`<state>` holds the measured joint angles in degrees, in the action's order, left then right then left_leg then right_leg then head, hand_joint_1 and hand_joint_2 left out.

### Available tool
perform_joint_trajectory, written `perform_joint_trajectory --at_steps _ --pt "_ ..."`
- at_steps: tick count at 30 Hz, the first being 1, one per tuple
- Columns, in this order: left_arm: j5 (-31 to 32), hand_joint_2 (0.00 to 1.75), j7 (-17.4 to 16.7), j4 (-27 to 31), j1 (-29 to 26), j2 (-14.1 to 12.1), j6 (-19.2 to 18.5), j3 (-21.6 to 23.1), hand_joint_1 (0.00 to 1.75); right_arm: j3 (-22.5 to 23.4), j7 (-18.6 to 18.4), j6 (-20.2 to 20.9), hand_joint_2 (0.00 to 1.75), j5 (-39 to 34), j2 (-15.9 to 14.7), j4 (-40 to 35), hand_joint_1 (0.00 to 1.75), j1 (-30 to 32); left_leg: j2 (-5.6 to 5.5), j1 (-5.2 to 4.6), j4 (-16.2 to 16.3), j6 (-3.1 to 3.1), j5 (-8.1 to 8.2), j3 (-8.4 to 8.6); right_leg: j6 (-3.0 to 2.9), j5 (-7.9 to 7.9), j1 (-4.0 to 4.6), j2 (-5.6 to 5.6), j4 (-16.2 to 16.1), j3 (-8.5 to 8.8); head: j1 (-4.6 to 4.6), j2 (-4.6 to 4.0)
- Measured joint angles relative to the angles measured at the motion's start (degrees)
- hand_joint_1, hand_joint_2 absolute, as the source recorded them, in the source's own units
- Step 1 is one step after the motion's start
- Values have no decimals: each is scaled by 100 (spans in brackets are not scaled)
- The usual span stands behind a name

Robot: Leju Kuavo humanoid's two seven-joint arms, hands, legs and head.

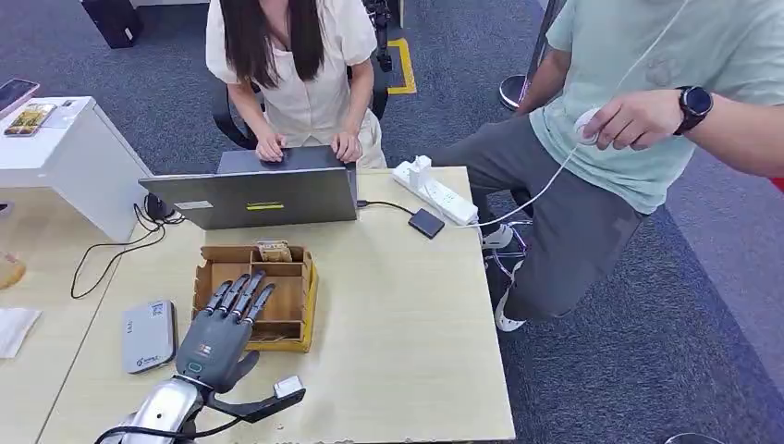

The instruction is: Pass the card to the sensor for recognition and then transmit it.

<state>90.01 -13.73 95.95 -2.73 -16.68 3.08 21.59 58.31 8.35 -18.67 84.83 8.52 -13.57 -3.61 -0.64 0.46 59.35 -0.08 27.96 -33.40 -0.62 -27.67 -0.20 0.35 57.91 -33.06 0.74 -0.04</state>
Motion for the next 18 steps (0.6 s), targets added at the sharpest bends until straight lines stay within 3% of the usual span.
perform_joint_trajectory --at_steps 7,8,11,18 --pt "0 175 0 0 0 2 0 0 0 0 2 0 0 0 0 0 0 0 0 0 0 0 0 0 0 0 0 0 0 0 0 0" --pt "0 175 0 0 0 2 0 0 175 0 2 0 0 0 0 0 0 0 0 0 0 0 0 0 0 0 0 0 0 0 0 0" --pt "0 175 2 0 0 2 0 0 175 0 2 0 0 0 0 0 0 0 0 0 0 0 0 0 0 0 0 0 0 0 0 0" --pt "0 175 361 -31 -19 0 -114 -122 175 2 -17 -2 0 0 0 0 0 0 0 0 0 0 0 -1 0 0 0 0 0 0 0 0"
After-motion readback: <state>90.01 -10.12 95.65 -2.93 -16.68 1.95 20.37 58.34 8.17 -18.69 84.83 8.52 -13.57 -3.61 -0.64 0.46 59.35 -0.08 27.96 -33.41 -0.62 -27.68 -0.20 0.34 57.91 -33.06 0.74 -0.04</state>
